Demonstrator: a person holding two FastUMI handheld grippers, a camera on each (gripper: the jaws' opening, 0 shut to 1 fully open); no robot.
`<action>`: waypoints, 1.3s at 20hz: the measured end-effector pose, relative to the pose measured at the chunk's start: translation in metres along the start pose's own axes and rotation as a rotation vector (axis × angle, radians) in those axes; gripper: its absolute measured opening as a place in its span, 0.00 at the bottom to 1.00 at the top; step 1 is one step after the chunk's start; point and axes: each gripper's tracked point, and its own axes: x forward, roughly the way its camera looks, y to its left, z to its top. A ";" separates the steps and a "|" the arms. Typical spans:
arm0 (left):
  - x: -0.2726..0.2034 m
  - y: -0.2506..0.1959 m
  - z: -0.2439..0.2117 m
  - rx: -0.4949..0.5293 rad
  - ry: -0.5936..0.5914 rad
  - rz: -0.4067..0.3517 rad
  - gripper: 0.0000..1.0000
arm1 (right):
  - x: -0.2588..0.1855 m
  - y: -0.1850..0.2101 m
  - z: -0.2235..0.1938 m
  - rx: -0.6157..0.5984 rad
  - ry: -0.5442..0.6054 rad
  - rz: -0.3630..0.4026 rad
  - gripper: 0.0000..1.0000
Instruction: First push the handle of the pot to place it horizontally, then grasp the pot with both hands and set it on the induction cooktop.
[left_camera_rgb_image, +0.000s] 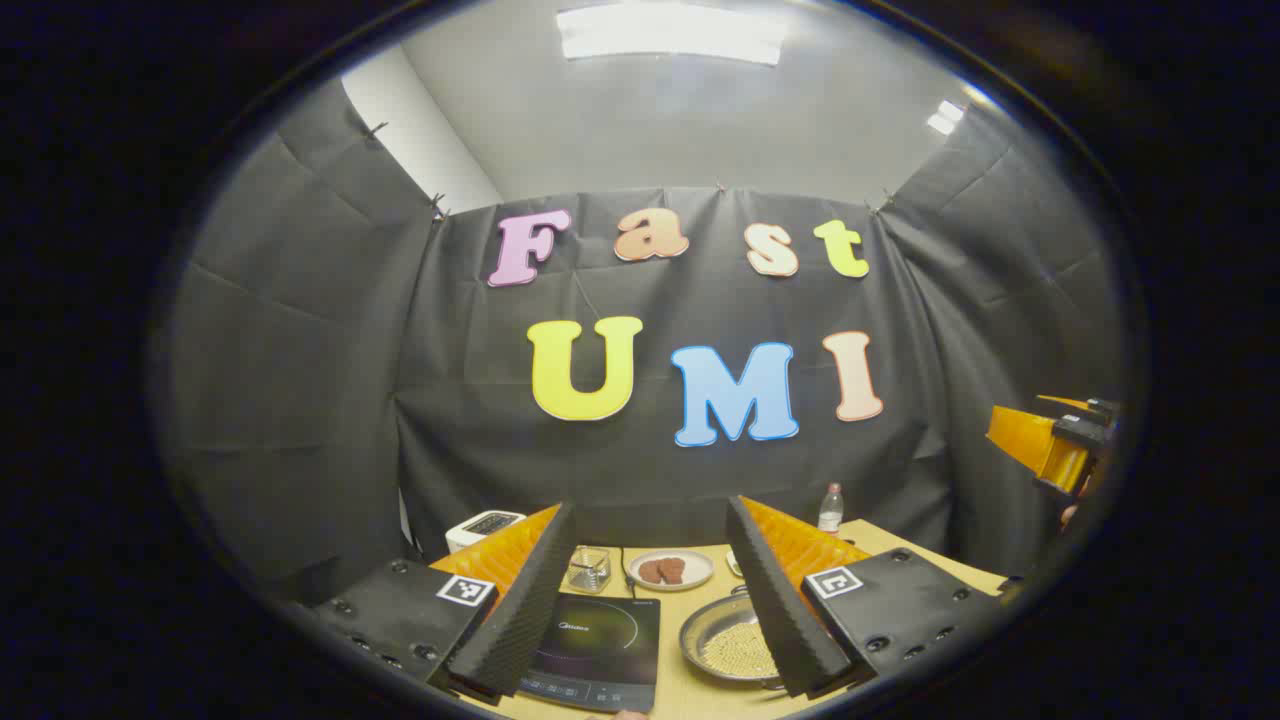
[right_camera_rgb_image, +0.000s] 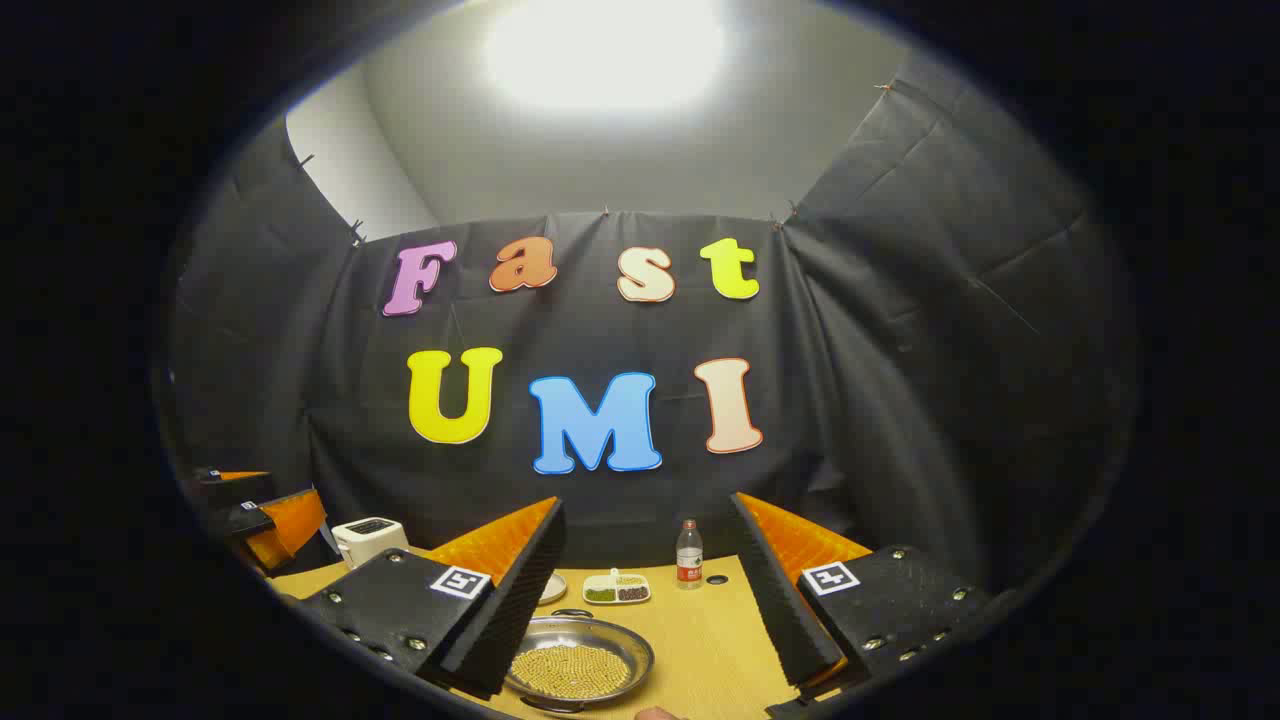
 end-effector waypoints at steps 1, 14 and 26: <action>0.000 0.000 0.000 0.001 -0.001 0.000 0.98 | 0.001 -0.001 -0.001 0.001 0.002 -0.001 0.98; 0.002 0.006 -0.003 -0.001 -0.006 -0.008 0.98 | -0.001 0.012 0.000 -0.003 0.007 -0.005 0.98; 0.006 0.023 -0.006 0.003 -0.009 -0.008 0.98 | 0.002 0.027 -0.016 -0.009 0.061 0.009 0.83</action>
